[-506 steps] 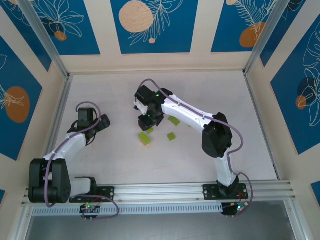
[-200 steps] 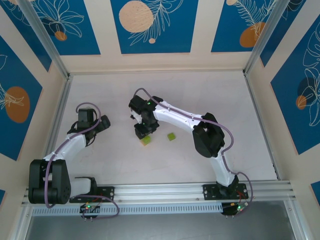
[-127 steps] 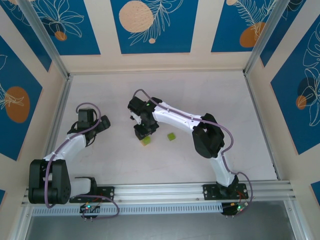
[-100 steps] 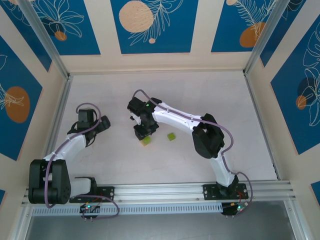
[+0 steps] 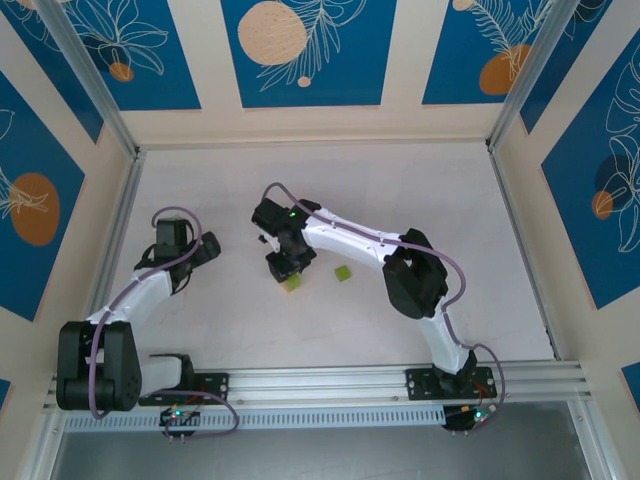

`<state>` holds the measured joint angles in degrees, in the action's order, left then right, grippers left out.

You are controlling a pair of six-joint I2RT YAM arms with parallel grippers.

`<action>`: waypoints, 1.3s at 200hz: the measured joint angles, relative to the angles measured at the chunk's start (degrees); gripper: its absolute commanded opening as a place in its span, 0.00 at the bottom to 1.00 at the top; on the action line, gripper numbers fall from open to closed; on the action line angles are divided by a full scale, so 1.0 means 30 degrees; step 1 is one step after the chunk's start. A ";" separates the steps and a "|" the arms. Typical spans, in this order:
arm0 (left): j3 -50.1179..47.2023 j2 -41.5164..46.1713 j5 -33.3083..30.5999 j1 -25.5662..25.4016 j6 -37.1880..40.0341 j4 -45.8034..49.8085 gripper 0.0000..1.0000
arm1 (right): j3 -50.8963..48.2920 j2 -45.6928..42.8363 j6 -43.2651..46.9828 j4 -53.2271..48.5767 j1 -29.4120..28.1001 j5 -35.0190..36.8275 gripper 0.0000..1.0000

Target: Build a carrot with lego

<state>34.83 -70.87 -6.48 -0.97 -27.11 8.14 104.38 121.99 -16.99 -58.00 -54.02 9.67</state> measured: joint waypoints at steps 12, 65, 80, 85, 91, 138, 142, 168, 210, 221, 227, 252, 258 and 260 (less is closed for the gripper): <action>-0.0029 0.0000 0.0000 0.0000 0.0000 0.0000 0.97 | -0.0255 -0.0080 -0.0007 0.0204 -0.0007 -0.0007 0.35; -0.0211 0.0000 0.0000 0.0000 0.0000 -0.0007 0.97 | -0.0998 -0.0240 -0.0080 0.0976 -0.0007 -0.0073 0.34; -0.0204 0.0000 0.0000 0.0007 0.0000 -0.0007 0.97 | -0.1005 -0.0262 -0.0138 0.0976 -0.0007 -0.0073 0.34; -0.0204 0.0000 0.0000 0.0000 0.0000 -0.0007 0.97 | -0.1020 -0.0277 -0.0138 0.0976 -0.0007 -0.0066 0.34; -0.0211 0.0000 0.0000 0.0007 0.0000 -0.0007 0.97 | -0.1020 -0.0379 -0.0138 0.0976 0.0000 -0.0066 0.34; -0.0204 0.0000 0.0000 0.0007 0.0000 -0.0007 0.97 | -0.0765 -0.0510 -0.0080 0.0794 0.0051 -0.0073 0.34; -0.0211 0.0000 0.0000 0.0007 0.0000 -0.0007 0.97 | -0.0685 -0.0481 -0.0044 0.0678 0.0073 -0.0073 0.34; -0.0211 0.0007 0.0000 0.0007 0.0000 0.0000 0.97 | 0.0029 -0.0189 0.0197 -0.0284 0.0131 -0.0058 0.34; -0.0204 0.0117 0.0000 0.0007 0.0000 0.0000 0.97 | 0.0933 0.0168 0.0758 -0.1668 0.0372 0.0262 0.34; -0.0204 0.0117 0.0000 0.0007 0.0000 0.0000 0.97 | 0.0940 0.0168 0.0940 -0.1690 0.0437 0.0299 0.33; -0.0204 0.0117 0.0000 0.0007 0.0000 0.0000 0.97 | 0.0933 0.0168 0.1064 -0.1683 0.0488 0.0291 0.34; -0.0204 0.0117 0.0000 0.0007 0.0000 0.0000 0.97 | 0.0619 0.0138 0.1588 -0.1355 0.0663 0.0262 0.34; -0.0204 0.0117 0.0000 0.0007 0.0000 0.0000 0.97 | 0.0510 0.0073 0.1690 -0.1268 0.0721 0.0189 0.34; -0.0204 0.0117 0.0000 0.0007 0.0000 0.0000 0.97 | 0.0474 0.0036 0.1698 -0.1231 0.0736 0.0175 0.33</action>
<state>34.22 -70.52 -6.48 -0.95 -27.11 8.14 105.80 122.10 -11.90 -61.69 -51.81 10.20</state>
